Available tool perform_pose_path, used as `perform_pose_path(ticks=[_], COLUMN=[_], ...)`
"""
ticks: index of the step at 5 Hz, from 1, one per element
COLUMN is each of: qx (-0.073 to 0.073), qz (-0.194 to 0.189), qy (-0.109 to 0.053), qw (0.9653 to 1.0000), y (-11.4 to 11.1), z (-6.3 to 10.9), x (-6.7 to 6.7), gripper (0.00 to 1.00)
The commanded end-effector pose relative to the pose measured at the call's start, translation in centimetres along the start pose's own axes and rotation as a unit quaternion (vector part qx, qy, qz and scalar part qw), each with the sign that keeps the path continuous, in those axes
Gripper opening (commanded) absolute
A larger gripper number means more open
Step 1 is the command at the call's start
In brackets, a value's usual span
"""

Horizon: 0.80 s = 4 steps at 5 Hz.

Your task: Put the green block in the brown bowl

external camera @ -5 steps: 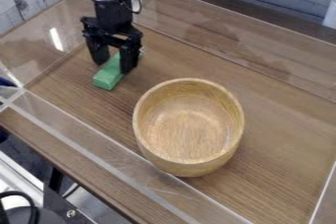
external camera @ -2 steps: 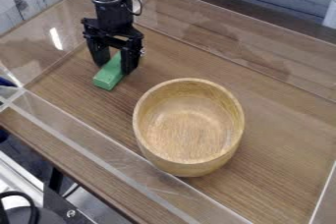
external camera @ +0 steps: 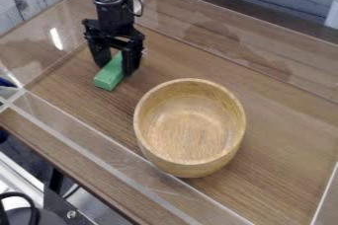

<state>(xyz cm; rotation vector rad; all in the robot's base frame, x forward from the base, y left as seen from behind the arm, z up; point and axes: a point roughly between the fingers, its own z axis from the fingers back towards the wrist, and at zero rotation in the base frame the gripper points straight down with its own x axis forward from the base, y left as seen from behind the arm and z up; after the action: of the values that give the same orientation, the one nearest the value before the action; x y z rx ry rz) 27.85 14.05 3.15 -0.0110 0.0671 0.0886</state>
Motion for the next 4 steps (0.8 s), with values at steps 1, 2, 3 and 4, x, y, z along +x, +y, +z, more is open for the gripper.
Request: perform_pose_path(ticks=[1,2,3,4], qx=[0.009,0.008,0.009,0.009], qz=[-0.001,0.0,0.001,0.003], qy=[-0.024,-0.023,-0.026,-0.035], qw=[0.9997,0.9997,0.9996,0.9994], y=[0.1,0.1,0.0,-0.3], z=[1.3,0.9,1.5,2.8], x=[0.8,0.9,0.9,0.8], gripper=[1.0,0.0,0.0,0.0])
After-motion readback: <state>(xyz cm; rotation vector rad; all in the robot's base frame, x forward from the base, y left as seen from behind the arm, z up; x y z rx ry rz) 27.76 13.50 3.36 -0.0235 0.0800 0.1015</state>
